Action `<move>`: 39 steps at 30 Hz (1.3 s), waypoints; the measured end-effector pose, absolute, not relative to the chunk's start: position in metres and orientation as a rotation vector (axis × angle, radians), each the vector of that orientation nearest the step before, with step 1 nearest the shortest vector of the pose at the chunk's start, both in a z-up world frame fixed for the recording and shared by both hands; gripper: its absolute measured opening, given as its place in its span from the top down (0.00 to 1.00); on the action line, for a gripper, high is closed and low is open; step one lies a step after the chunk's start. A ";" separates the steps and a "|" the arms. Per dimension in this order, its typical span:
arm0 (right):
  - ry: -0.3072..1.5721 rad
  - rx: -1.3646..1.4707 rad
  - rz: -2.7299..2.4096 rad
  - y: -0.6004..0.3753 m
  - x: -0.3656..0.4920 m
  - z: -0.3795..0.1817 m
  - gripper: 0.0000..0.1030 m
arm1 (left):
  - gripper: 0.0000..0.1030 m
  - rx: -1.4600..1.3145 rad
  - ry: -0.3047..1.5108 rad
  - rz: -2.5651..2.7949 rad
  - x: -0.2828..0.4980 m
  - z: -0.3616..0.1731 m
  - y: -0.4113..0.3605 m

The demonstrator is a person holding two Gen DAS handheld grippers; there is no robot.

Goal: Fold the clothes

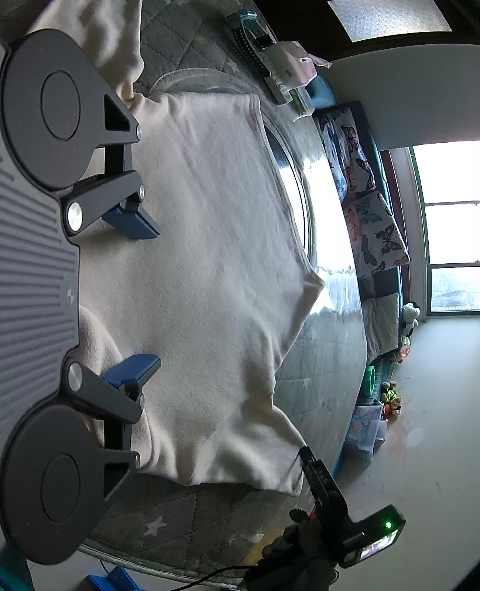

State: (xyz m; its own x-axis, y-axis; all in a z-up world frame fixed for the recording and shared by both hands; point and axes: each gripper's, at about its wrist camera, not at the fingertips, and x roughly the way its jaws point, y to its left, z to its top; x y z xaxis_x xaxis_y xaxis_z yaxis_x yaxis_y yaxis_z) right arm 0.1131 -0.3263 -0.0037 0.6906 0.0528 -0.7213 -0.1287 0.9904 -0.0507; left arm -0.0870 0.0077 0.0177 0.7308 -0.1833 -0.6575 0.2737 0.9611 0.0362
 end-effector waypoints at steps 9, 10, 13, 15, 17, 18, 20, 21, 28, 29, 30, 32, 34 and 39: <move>0.790 -0.066 0.090 -0.342 0.112 -0.003 0.48 | 0.29 0.128 0.709 -0.243 -0.088 0.018 0.009; 0.786 -0.069 0.093 -0.341 0.109 -0.001 0.48 | 0.29 0.125 0.711 -0.242 -0.088 0.018 0.009; 0.762 -0.074 0.139 -0.331 0.096 0.010 0.48 | 0.29 0.108 0.717 -0.233 -0.088 0.020 0.011; 0.754 -0.076 0.181 -0.321 0.086 0.015 0.48 | 0.29 0.089 0.718 -0.223 -0.090 0.022 0.015; 0.749 -0.077 0.241 -0.306 0.078 0.020 0.48 | 0.29 0.069 0.711 -0.207 -0.094 0.025 0.022; 0.748 -0.078 0.274 -0.297 0.074 0.022 0.48 | 0.29 0.062 0.707 -0.194 -0.097 0.026 0.027; 0.741 -0.092 0.348 -0.279 0.065 0.026 0.48 | 0.29 0.047 0.700 -0.169 -0.102 0.028 0.036; 0.737 -0.101 0.384 -0.269 0.061 0.028 0.48 | 0.29 0.035 0.695 -0.155 -0.104 0.030 0.042; 0.726 -0.180 0.646 -0.190 0.033 0.036 0.45 | 0.30 -0.105 0.660 -0.022 -0.117 0.037 0.101; 0.729 -0.191 0.669 -0.181 0.031 0.035 0.45 | 0.30 -0.121 0.657 0.000 -0.118 0.037 0.110; 0.731 -0.201 0.692 -0.172 0.028 0.034 0.44 | 0.30 -0.132 0.655 0.027 -0.118 0.037 0.119; 0.740 -0.222 0.724 -0.155 0.025 0.030 0.44 | 0.31 -0.152 0.651 0.080 -0.116 0.038 0.136; 0.752 -0.243 0.744 -0.140 0.022 0.023 0.44 | 0.34 -0.179 0.650 0.126 -0.113 0.037 0.154; 0.777 -0.257 0.752 -0.127 0.019 0.010 0.44 | 0.45 -0.210 0.663 0.207 -0.098 0.031 0.189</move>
State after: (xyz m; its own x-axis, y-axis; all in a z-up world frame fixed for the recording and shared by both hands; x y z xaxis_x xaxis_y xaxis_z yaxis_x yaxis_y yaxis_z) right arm 0.0192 -0.1266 0.0101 0.4732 0.5167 -0.7135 -0.6964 0.7154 0.0562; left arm -0.0983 0.1890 0.0312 0.7693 0.1232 -0.6269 -0.2561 0.9584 -0.1259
